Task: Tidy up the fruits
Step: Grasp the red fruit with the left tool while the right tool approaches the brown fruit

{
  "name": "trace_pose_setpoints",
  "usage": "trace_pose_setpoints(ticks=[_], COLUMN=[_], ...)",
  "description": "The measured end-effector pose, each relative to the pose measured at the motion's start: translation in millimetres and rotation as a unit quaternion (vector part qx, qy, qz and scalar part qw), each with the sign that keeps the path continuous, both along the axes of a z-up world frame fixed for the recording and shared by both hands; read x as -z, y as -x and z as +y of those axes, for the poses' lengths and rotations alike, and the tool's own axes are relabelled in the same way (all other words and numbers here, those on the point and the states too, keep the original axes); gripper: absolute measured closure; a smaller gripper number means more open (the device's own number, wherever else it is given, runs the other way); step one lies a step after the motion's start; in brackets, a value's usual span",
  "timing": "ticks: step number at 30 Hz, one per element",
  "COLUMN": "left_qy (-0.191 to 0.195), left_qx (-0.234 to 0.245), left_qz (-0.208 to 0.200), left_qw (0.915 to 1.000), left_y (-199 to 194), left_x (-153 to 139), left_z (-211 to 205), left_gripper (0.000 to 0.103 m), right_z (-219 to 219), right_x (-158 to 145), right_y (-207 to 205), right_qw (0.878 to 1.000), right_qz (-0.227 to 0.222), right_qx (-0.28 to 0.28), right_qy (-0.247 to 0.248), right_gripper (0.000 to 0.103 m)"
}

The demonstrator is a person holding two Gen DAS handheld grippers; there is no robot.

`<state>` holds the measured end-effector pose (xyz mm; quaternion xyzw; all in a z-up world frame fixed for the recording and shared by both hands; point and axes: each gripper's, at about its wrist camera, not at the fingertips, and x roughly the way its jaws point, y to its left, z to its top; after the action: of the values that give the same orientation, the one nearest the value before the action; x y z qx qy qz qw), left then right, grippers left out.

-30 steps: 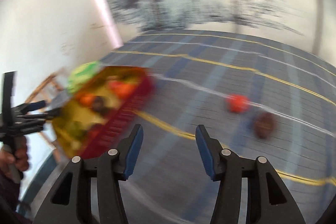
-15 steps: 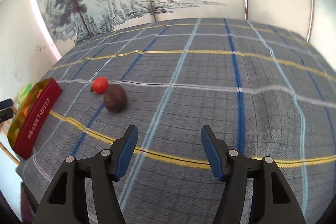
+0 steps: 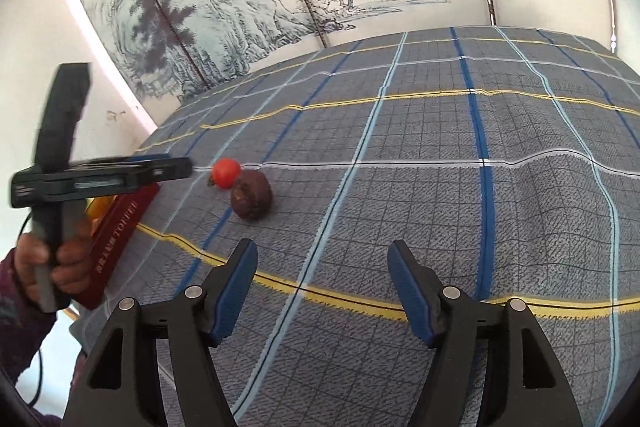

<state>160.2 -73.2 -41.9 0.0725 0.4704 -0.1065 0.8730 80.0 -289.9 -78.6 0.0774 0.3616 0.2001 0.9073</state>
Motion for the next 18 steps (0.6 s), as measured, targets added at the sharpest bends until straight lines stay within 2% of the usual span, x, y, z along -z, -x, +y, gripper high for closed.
trace_pose_setpoints(ticks=[5,6,7,13,18], left_qy=[-0.014,-0.008,-0.005,0.007,0.039], left_qx=[0.014,0.014,0.012,-0.015,-0.027], left_qz=[0.017,0.027,0.037,0.022,0.016], left_qw=[0.9997,0.9995,0.9992,0.9996,0.9987], left_y=[-17.7,-20.2,-22.8,-10.6,20.2], left_x=[22.2,27.7,33.0,27.7,5.4], left_z=[-12.3,-12.4,-12.4,-7.5,1.6], left_gripper=[0.049,0.065,0.076,0.077,0.076], right_z=[-0.5,-0.8,-1.1,-1.7,-0.9], right_x=[-0.7,-0.8,-1.0,-0.2,0.5], right_y=[1.1,1.3,1.4,2.5,1.0], right_qw=[1.000,1.000,1.000,1.000,1.000], right_qz=[-0.004,-0.005,-0.005,-0.004,0.000], right_qx=[-0.008,-0.008,-0.008,-0.010,-0.007], right_qy=[-0.007,-0.009,-0.010,-0.011,-0.006], right_gripper=[0.033,0.032,0.031,0.028,0.027])
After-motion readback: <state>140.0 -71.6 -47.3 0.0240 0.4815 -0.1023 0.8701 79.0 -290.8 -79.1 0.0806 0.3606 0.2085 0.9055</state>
